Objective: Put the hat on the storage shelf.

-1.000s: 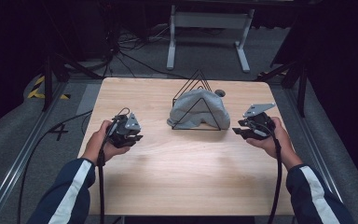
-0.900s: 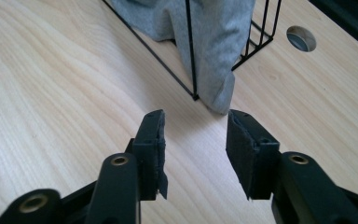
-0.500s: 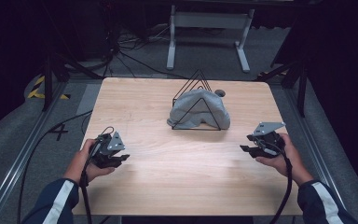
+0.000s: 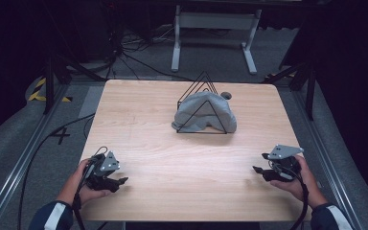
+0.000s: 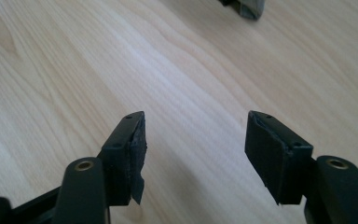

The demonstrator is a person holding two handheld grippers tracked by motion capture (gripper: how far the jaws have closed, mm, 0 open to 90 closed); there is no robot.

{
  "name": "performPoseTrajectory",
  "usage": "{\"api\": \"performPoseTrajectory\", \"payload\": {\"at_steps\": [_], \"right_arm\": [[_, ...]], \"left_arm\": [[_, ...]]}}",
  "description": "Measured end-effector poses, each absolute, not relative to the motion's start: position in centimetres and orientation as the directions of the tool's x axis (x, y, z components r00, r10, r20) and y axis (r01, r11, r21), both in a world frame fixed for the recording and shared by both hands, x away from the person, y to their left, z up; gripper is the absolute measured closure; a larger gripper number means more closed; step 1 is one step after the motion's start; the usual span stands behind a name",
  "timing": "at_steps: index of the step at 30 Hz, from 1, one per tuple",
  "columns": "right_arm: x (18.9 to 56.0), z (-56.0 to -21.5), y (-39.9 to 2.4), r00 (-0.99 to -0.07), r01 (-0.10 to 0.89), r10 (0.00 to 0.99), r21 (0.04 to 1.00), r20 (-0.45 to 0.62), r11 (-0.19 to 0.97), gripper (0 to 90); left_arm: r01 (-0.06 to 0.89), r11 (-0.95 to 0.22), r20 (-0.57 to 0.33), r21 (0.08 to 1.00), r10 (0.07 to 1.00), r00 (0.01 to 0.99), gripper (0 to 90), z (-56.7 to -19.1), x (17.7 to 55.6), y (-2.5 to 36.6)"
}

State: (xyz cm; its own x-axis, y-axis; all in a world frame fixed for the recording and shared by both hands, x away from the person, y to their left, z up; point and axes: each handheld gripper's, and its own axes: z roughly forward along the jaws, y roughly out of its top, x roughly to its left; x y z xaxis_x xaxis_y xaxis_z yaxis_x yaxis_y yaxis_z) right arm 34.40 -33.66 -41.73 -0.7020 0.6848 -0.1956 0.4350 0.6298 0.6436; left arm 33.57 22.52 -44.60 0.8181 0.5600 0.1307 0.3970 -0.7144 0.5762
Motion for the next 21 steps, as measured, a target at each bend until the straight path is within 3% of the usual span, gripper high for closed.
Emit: {"api": "performPoseTrajectory", "payload": {"at_steps": [14, 21], "right_arm": [[31.2, -46.2, -37.8, -0.619, 0.517, 0.784, 0.725, -0.051, 0.456, 27.8], [31.0, -46.8, -38.1, -0.604, 0.519, 0.796, 0.743, -0.032, 0.423, 22.5]], "left_arm": [[0.468, -0.571, -0.017, 0.675, 0.621, 0.783, 23.8, -47.6, 31.4, 25.1], [0.454, -0.527, -0.011, 0.718, 0.644, 0.765, 16.7, -48.3, 31.2, 25.4]]}}
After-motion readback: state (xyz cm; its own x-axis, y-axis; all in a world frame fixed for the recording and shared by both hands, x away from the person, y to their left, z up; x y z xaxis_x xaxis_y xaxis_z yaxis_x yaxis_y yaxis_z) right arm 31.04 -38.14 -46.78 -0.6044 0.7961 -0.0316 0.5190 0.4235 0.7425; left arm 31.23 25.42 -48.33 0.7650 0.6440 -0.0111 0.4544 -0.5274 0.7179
